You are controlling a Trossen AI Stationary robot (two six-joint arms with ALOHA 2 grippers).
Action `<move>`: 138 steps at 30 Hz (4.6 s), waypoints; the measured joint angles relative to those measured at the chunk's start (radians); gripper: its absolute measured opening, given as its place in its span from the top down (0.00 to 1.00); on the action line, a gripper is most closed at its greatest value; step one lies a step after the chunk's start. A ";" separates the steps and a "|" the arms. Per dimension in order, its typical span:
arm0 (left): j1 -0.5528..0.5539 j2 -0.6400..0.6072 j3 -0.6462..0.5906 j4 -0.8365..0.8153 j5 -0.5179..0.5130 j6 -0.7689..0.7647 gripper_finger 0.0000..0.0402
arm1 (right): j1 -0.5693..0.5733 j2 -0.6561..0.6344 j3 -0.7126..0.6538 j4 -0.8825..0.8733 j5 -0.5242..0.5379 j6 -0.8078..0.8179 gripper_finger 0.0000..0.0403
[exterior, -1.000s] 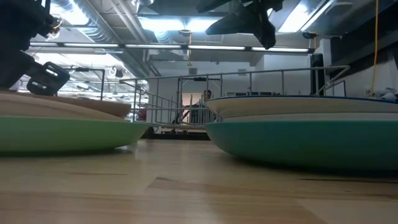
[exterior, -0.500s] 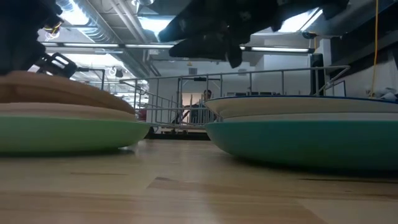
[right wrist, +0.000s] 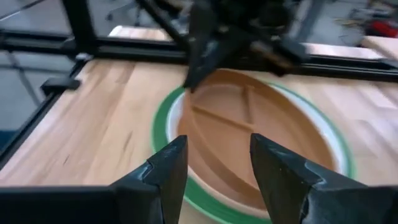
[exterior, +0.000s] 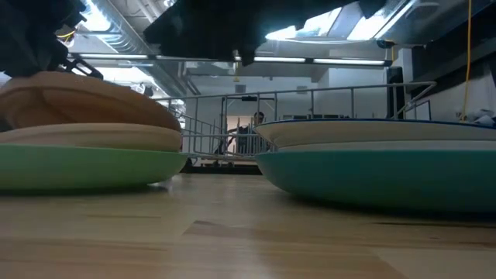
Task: Sort dishes
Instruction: Put the brown plate in the dish rack
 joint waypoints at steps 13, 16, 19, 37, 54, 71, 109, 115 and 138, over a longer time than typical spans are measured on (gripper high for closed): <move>0.000 0.000 0.000 0.026 -0.002 -0.007 1.00 | -0.045 0.131 0.212 -0.211 -0.172 -0.014 0.56; 0.000 0.000 0.000 0.026 -0.002 -0.007 1.00 | -0.045 0.138 0.220 -0.213 -0.170 -0.014 0.56; 0.000 0.000 0.000 0.027 -0.002 -0.007 1.00 | -0.050 0.138 0.220 -0.231 -0.169 -0.013 0.56; 0.000 0.000 0.000 0.030 -0.001 -0.003 1.00 | -0.095 0.139 0.220 -0.258 -0.274 -0.002 0.56; 0.001 0.000 0.000 0.034 -0.011 0.000 1.00 | -0.091 0.139 0.219 -0.254 -0.339 0.014 0.93; 0.000 0.000 0.000 0.073 -0.033 0.138 0.83 | -0.095 0.139 0.218 -0.240 -0.325 0.015 0.98; -0.002 0.001 0.000 -0.073 -0.180 0.493 0.97 | -0.095 0.137 0.219 -0.058 -0.260 -0.021 0.96; -0.003 0.001 0.000 -0.053 -0.171 0.371 0.98 | -0.095 0.137 0.219 -0.002 -0.265 -0.020 0.96; 0.000 -0.076 0.119 0.005 -0.172 0.290 1.00 | -0.097 0.135 0.529 -0.274 -0.232 -0.273 0.75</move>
